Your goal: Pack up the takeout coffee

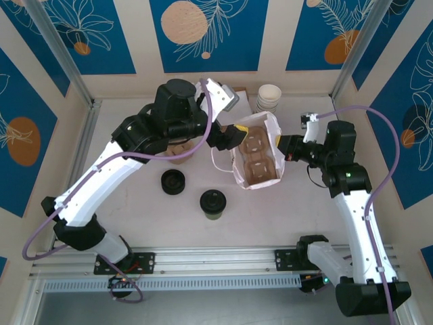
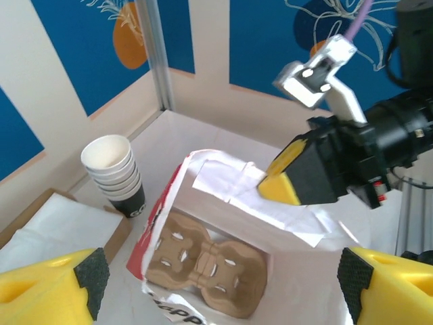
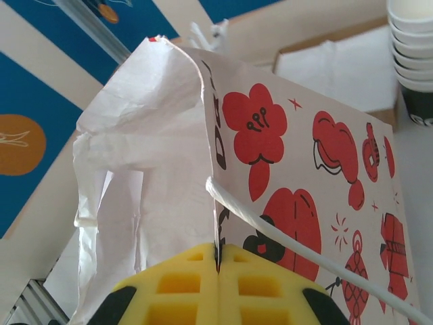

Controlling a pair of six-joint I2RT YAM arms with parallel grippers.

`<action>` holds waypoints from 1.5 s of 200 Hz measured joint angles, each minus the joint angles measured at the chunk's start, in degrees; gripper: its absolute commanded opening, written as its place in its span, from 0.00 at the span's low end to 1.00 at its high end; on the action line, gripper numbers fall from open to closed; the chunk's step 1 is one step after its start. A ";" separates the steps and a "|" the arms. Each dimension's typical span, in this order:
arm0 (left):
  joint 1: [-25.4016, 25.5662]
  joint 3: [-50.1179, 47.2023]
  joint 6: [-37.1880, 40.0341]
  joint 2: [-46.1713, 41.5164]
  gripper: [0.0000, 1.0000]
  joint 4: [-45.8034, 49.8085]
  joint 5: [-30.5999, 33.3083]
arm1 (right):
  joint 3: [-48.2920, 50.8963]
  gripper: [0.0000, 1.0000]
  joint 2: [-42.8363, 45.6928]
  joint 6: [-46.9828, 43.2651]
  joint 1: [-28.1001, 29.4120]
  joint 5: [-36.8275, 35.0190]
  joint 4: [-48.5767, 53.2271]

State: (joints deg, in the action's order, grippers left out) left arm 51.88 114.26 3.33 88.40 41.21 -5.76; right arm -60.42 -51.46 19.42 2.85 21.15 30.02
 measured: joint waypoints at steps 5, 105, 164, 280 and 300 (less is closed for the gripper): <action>0.00 -0.79 0.00 -0.33 0.89 -0.26 0.37 | 0.76 0.00 0.70 -0.04 0.00 0.55 -1.05; 0.00 -5.27 0.02 -2.80 0.90 -1.64 5.03 | 5.79 0.00 6.60 2.64 -0.11 0.81 -7.02; 0.00 -5.49 0.00 -2.80 0.90 -1.55 6.93 | 5.25 0.00 3.50 12.31 -0.63 -2.99 -0.52; 0.00 -8.70 -0.92 -2.62 0.99 -1.75 10.97 | 3.39 0.00 -7.50 29.40 -13.90 5.29 1.99; -0.02 -8.74 -1.46 -2.62 0.99 -1.79 10.99 | 3.39 0.00 -9.25 31.71 -14.91 7.80 0.48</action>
State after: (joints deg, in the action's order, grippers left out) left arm 51.86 105.51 1.87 85.78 39.42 5.23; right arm -57.04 -60.71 51.13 -12.05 28.95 30.50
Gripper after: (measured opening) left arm 0.988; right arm 0.049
